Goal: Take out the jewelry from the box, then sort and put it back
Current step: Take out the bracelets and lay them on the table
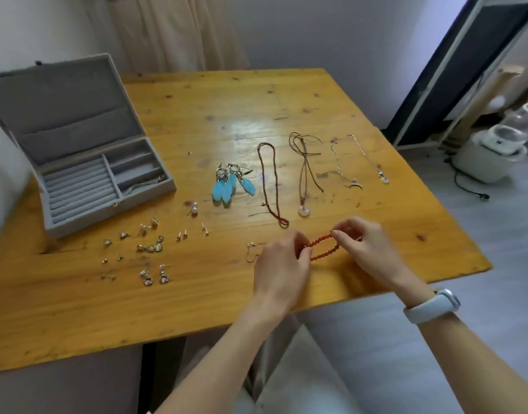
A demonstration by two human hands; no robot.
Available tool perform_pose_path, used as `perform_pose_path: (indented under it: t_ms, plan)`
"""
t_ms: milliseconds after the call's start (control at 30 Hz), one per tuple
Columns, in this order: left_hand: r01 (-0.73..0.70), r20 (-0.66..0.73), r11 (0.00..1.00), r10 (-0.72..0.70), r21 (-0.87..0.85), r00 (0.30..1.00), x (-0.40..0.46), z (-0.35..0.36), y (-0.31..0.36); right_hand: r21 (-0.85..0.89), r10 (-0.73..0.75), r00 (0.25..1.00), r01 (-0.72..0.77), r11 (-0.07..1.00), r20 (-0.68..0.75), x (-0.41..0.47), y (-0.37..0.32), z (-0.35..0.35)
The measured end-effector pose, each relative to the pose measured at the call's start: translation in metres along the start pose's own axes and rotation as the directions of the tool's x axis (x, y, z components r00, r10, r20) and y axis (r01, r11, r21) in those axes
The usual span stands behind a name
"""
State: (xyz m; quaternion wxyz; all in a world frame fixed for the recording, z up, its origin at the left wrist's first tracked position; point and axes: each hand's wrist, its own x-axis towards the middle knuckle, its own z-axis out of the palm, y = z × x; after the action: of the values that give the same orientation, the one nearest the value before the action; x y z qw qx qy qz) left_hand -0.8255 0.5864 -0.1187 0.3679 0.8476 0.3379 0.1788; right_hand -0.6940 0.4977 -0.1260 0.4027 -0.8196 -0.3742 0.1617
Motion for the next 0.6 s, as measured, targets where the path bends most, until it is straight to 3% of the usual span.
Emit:
perform_pose_path:
  t_ms: [100,367,600]
  plan:
    - [-0.089,0.001,0.978,0.09,0.186,0.996,0.008,0.02,0.009,-0.151,0.025,0.997,-0.036,0.988,-0.071,0.003,0.018,-0.007]
    - [-0.201,0.0,0.922,0.212,0.33,0.977,0.032,0.04,0.003,-0.293,0.009,0.983,-0.063,0.954,-0.182,0.013,0.035,0.0]
    - [-0.168,-0.112,0.936,0.212,0.308,0.971,0.055,0.002,-0.011,-0.223,-0.032,0.974,-0.02,0.975,-0.225,0.032,0.01,0.003]
